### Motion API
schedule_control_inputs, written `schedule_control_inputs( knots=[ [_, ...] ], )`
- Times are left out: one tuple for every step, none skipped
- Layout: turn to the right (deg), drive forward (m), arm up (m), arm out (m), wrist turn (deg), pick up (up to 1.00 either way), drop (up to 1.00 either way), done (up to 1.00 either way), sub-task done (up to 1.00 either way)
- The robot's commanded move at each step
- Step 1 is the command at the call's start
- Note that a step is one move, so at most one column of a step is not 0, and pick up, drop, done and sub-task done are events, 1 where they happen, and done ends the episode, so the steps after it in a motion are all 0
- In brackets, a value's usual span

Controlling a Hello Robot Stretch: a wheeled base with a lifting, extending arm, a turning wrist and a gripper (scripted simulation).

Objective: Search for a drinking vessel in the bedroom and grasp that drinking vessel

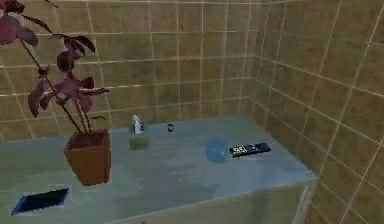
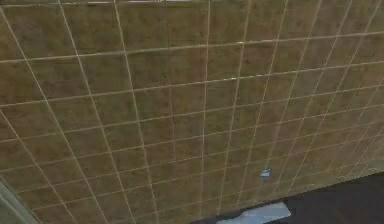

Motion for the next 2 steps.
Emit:
schedule_control_inputs(
  knots=[
    [-45.0,0.00,0.00,0.00,0.0,0.00,0.00,0.00,0.00],
    [-30.0,0.00,0.00,0.00,0.0,0.00,0.00,0.00,0.00]
  ],
)
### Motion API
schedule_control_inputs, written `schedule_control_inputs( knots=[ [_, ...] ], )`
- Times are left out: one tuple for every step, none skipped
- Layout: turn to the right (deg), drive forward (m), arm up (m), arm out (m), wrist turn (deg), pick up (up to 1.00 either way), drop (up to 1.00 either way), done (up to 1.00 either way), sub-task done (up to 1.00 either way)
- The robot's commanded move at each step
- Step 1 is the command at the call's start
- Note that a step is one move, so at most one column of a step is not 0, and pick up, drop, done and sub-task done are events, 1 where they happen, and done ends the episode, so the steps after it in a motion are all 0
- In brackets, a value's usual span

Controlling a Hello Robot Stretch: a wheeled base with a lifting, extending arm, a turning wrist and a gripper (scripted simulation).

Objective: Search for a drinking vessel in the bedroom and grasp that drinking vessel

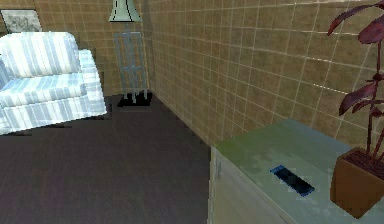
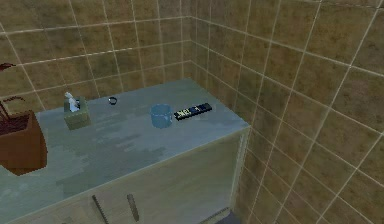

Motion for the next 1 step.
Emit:
schedule_control_inputs(
  knots=[
    [0.0,0.00,0.50,0.00,0.0,0.00,0.00,0.00,0.00]
  ],
)
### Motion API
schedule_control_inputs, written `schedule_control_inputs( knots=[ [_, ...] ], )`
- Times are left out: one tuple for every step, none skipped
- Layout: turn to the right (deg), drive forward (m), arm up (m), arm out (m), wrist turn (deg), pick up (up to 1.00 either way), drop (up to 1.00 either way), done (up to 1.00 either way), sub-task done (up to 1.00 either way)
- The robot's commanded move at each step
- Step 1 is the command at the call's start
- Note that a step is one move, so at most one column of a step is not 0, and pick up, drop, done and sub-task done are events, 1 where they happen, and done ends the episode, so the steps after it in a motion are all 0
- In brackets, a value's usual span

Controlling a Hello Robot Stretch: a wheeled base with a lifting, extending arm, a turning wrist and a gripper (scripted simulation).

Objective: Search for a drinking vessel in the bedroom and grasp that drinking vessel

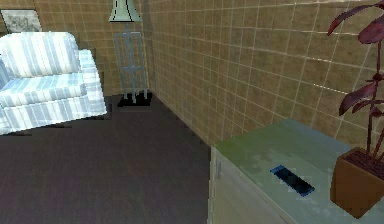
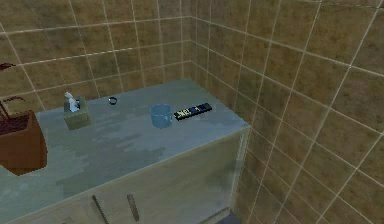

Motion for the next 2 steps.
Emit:
schedule_control_inputs(
  knots=[
    [0.0,0.00,0.38,0.00,0.0,0.00,0.00,0.00,0.00],
    [0.0,0.00,0.00,0.44,0.0,0.00,0.00,0.00,0.00]
  ],
)
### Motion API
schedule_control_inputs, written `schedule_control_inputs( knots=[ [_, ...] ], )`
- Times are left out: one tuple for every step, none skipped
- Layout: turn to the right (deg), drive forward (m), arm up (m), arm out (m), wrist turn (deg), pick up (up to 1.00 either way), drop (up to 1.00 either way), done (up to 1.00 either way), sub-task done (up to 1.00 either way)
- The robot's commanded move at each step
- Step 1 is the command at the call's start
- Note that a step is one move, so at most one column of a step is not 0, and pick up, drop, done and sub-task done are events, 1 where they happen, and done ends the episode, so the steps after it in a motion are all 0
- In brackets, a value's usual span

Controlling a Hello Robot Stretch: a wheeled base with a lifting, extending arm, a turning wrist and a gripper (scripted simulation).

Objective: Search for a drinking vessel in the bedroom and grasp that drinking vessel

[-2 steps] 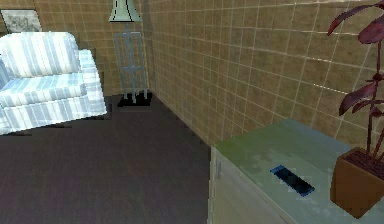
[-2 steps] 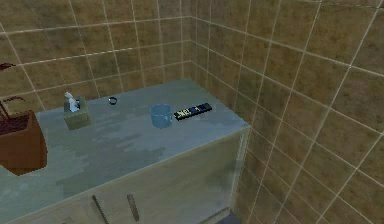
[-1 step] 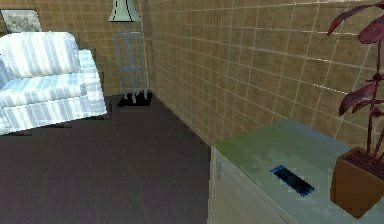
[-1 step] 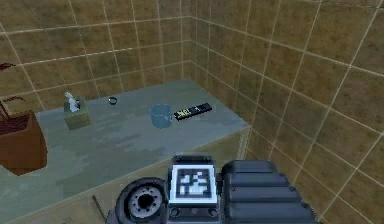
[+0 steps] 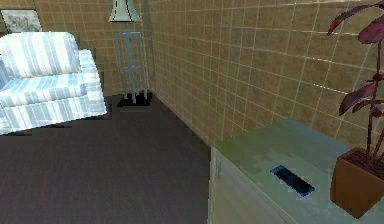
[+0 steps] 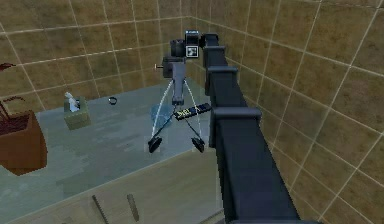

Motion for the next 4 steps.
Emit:
schedule_control_inputs(
  knots=[
    [0.0,0.00,0.00,0.00,45.0,0.00,0.00,0.00,0.00],
    [0.0,0.00,0.00,0.00,45.0,0.00,0.00,0.00,0.00],
    [0.0,0.00,0.00,0.00,45.0,0.00,0.00,0.00,0.00],
    [0.0,0.00,0.00,0.00,21.0,0.00,0.00,0.00,0.00]
  ],
)
